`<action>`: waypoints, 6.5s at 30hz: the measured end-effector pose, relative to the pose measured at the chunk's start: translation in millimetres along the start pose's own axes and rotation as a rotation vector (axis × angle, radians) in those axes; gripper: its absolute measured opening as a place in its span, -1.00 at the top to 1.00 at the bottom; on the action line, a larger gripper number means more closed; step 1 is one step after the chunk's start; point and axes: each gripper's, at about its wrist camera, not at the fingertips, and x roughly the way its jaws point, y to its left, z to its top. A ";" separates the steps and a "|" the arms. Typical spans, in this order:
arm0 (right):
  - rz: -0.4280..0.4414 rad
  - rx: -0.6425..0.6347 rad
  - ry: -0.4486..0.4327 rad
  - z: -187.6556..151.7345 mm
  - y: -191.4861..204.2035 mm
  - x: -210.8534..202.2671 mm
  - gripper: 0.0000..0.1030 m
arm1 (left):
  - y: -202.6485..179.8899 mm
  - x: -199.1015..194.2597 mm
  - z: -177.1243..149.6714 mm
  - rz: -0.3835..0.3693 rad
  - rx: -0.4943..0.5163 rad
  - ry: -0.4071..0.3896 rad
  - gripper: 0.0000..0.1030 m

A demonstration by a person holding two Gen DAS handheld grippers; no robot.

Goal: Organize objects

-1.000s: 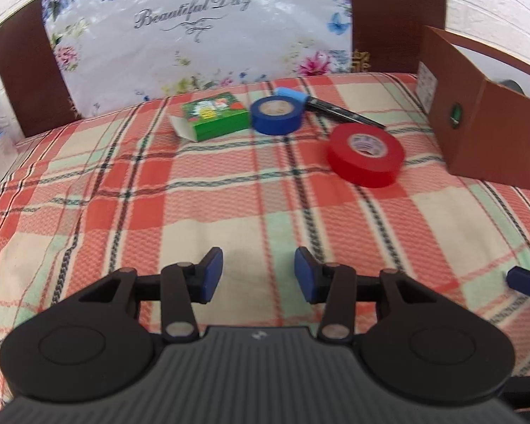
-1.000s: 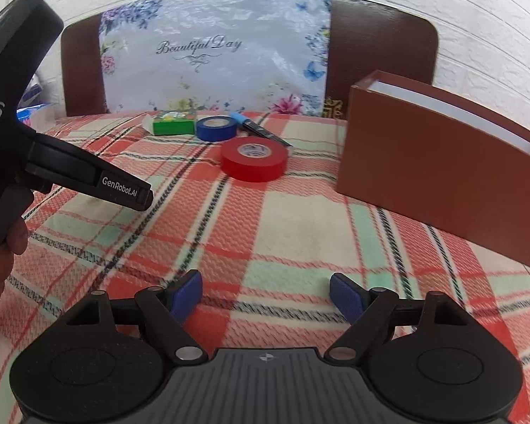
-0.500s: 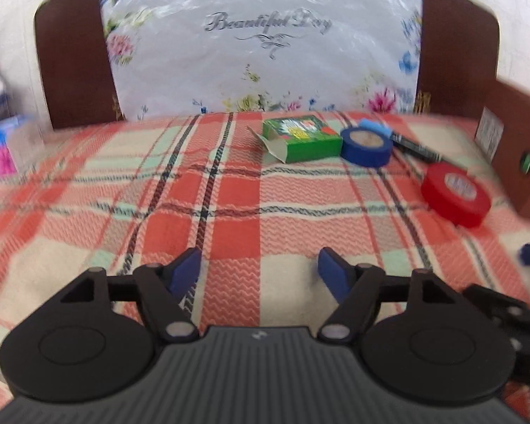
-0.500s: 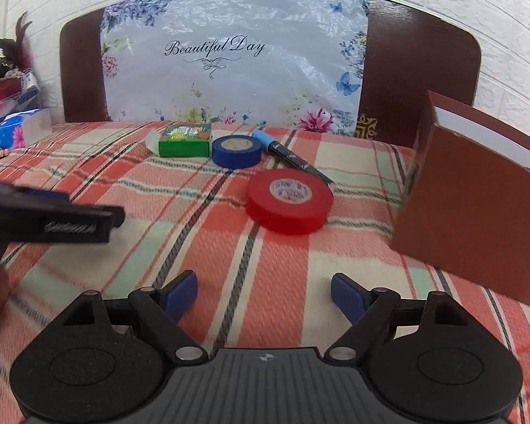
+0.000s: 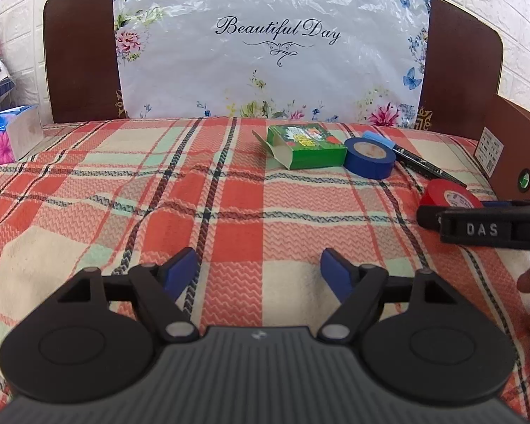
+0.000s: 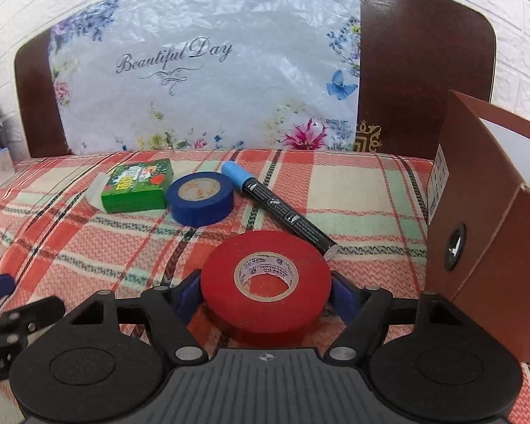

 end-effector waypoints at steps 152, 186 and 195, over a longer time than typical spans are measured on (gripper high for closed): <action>0.060 -0.110 0.023 -70.8 42.7 -97.5 -0.76 | -30.7 -32.3 -0.6 0.013 0.101 0.161 -0.12; 0.157 -0.209 -0.030 54.4 106.2 67.8 -0.17 | 101.1 -2.8 6.6 0.176 -0.108 -0.033 -0.49; 0.254 -0.263 -0.012 -32.3 96.6 -45.4 -0.17 | 98.7 -0.8 7.0 0.182 -0.093 -0.022 -0.50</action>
